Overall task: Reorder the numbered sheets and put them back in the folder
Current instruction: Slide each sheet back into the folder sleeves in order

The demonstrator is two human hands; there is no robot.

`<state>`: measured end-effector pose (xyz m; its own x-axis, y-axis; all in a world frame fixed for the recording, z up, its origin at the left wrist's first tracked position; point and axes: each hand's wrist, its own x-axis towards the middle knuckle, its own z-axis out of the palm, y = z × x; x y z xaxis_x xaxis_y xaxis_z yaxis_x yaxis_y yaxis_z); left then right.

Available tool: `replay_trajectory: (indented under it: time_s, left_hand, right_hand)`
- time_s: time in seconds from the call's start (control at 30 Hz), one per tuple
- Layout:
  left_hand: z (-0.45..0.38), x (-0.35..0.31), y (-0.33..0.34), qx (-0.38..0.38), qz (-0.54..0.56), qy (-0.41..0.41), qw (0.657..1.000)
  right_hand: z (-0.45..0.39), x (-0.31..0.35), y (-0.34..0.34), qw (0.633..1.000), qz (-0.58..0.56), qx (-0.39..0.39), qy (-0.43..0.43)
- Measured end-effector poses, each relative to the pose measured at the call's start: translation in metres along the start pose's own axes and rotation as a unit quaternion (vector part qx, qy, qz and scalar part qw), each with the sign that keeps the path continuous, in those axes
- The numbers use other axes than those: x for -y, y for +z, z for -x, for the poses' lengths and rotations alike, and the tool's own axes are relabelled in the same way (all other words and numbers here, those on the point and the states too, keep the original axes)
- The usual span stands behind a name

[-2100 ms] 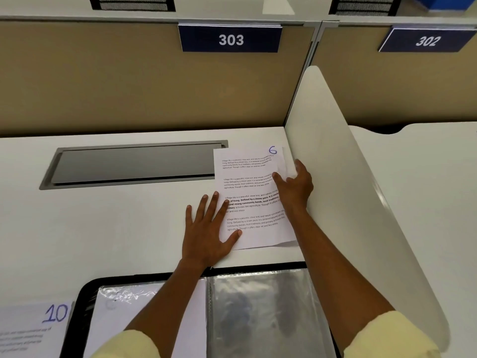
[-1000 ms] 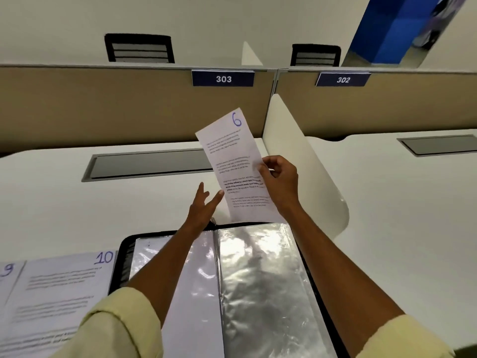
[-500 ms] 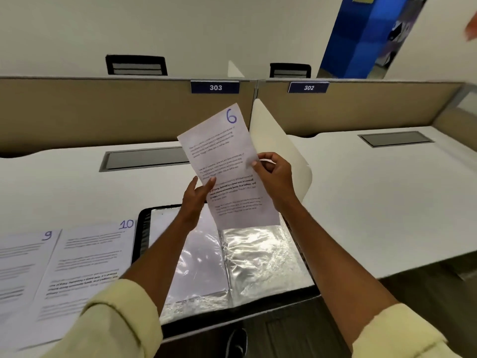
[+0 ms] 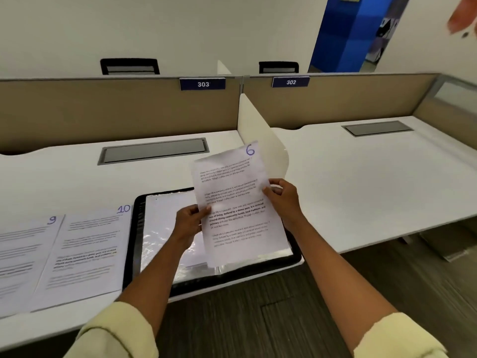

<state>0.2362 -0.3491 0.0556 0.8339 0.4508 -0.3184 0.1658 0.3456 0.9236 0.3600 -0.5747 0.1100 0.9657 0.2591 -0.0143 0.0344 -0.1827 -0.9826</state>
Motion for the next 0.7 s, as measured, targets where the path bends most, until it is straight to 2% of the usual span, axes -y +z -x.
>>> replay_trajectory:
  time_s: [0.23, 0.37, 0.7]
  left_hand:
    - [0.043, 0.051, 0.028, -0.023, -0.024, -0.029, 0.999]
    - [0.07, 0.08, 0.044, -0.035, -0.036, -0.036, 0.998]
    - [0.13, 0.127, 0.062, -0.012, -0.047, -0.075, 0.996]
  right_hand:
    - [0.047, -0.06, -0.052, 0.991, 0.025, 0.074, 0.112]
    - [0.075, -0.084, -0.077, 0.982, -0.005, 0.097, 0.163]
    - [0.127, -0.129, -0.108, 0.972, -0.046, 0.112, 0.201]
